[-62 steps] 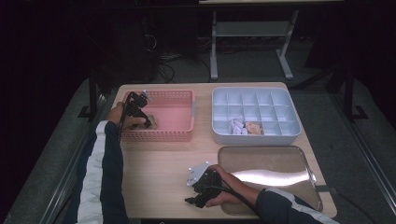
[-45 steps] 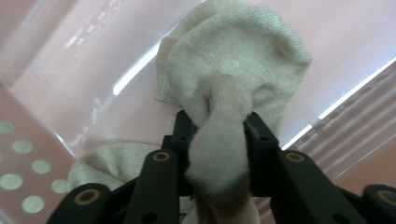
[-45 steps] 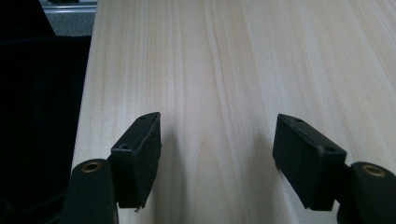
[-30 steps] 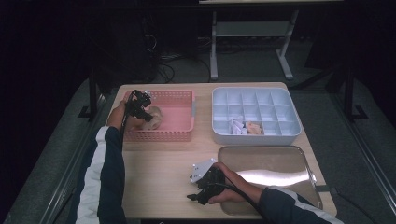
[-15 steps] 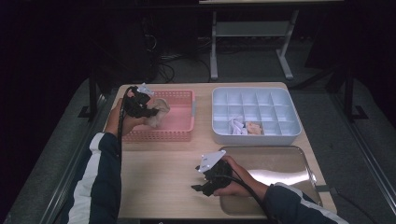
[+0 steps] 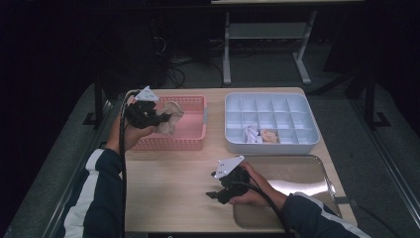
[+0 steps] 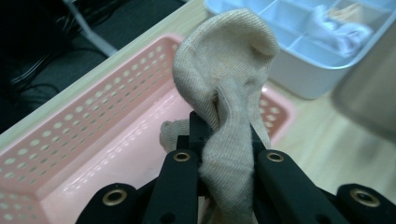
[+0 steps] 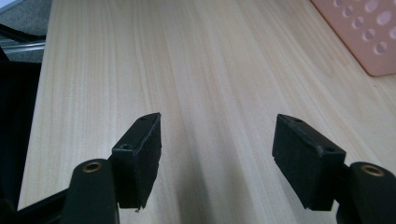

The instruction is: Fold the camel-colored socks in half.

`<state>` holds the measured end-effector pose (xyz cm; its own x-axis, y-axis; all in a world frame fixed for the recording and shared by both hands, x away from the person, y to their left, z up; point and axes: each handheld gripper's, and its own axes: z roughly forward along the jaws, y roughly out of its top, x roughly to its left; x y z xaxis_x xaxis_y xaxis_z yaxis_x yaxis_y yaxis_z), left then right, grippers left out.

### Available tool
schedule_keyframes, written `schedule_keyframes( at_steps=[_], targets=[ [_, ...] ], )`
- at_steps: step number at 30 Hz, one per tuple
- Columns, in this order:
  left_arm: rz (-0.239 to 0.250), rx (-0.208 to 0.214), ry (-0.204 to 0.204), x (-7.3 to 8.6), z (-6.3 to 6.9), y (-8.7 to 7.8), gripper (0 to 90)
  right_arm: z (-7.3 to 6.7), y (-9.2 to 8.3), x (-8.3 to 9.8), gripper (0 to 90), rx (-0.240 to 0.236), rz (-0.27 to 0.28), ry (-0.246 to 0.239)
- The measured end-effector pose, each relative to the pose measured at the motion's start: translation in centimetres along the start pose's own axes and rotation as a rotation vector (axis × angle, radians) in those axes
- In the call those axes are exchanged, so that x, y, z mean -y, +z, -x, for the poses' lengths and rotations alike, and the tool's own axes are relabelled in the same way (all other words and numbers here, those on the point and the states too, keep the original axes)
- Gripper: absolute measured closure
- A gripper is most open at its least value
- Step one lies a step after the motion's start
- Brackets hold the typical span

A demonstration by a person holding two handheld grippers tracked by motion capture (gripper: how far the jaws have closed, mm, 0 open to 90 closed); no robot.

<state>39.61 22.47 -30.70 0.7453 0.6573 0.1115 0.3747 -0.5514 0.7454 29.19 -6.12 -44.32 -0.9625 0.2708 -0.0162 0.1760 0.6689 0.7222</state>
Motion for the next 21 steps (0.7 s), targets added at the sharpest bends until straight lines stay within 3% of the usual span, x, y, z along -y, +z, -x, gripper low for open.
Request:
schedule_keyframes(
  at_steps=[3, 7, 11, 12, 21],
  targets=[
    [0.041, 0.018, 0.020, -0.1, 1.6, -1.4, 81.7, 0.1, -0.4, -0.1, 32.2, 0.009, 0.011, 0.027],
    [0.056, 0.031, 0.047, 0.1, 2.9, -2.3, 81.7, 0.4, -0.8, 0.0, 32.2, 0.020, 0.019, 0.017],
    [0.104, 0.079, 0.063, 0.7, 4.9, -3.2, 81.7, 0.6, -1.3, 0.0, 32.3, 0.028, 0.032, 0.039],
    [0.104, 0.079, 0.063, 0.7, 4.9, -3.2, 81.7, 0.6, -1.3, 0.0, 32.3, 0.028, 0.032, 0.039],
    [0.134, 0.152, 0.112, 3.5, 9.3, -2.4, 81.7, 1.2, -2.2, 0.0, 32.3, 0.053, 0.048, 0.043]
  ],
)
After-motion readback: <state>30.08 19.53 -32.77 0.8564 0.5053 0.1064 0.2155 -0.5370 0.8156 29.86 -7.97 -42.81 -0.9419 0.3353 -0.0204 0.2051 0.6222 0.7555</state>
